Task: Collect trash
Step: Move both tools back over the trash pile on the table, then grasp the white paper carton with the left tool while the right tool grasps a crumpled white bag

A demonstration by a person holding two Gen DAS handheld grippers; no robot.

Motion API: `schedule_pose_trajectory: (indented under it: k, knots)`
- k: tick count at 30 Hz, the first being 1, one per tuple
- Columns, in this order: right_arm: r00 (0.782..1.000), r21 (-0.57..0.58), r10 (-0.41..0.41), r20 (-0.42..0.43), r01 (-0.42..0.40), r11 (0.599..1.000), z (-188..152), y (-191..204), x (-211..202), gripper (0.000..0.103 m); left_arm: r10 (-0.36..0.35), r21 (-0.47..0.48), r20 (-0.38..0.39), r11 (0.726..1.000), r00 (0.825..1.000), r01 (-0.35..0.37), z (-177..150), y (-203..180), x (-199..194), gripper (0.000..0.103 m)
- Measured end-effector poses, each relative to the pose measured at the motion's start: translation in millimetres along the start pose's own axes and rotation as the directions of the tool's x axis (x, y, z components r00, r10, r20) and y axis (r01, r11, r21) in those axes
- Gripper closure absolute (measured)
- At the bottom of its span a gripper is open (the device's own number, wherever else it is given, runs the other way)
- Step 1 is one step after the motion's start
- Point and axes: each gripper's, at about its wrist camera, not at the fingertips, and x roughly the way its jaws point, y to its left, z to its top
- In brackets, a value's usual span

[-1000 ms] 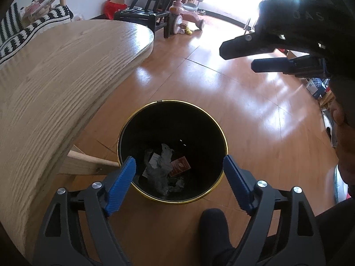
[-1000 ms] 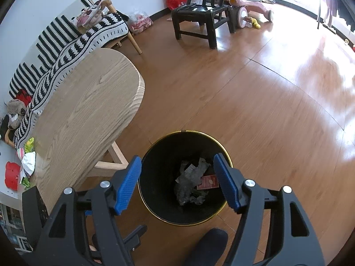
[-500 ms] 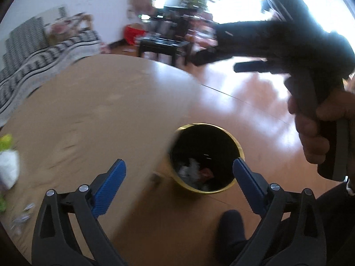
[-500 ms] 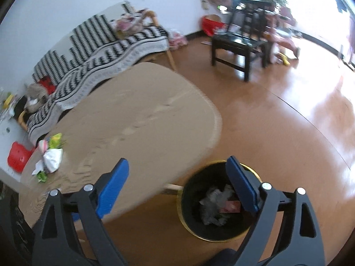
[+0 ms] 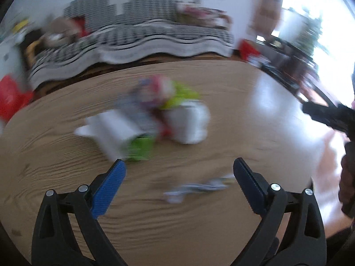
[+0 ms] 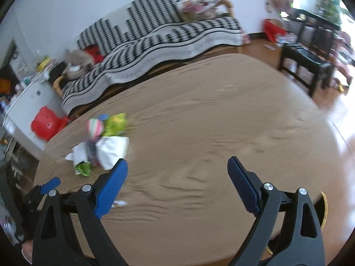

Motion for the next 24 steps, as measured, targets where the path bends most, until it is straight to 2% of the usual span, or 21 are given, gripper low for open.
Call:
schedule_pose_trajectory:
  k: [3,6,10,15,19,24]
  knots:
    - [0.999,-0.047,0.029,-0.026,-0.031,0.998,3,38,29,0.015,0.036,-0.089,-0.021,0.995,0.999,-0.038,1,42,4,0.008]
    - [0.998,-0.082,0.047,-0.052,-0.051,0.995,4,67,56,0.015,0.034,-0.183,-0.057,0.982,0.998,-0.044,8,74,21,0.008]
    - [0.994,-0.089,0.063,-0.086,-0.07,0.994,5,88,85,0.015,0.024,-0.256,-0.07,0.966,0.997,-0.041,16,94,42,0.008]
    - [0.991,-0.093,0.065,-0.116,-0.076,0.993,8,102,115,0.015,0.032,-0.264,-0.086,0.963,0.996,-0.053,27,98,65,0.008]
    - [0.987,-0.089,0.068,-0.145,-0.081,0.993,10,107,137,0.015,0.009,-0.283,-0.102,0.958,0.995,-0.038,33,96,79,0.008]
    - [0.98,-0.057,0.097,-0.172,-0.109,0.992,10,108,158,0.015,0.025,-0.251,-0.117,0.966,0.993,-0.054,27,98,95,0.008]
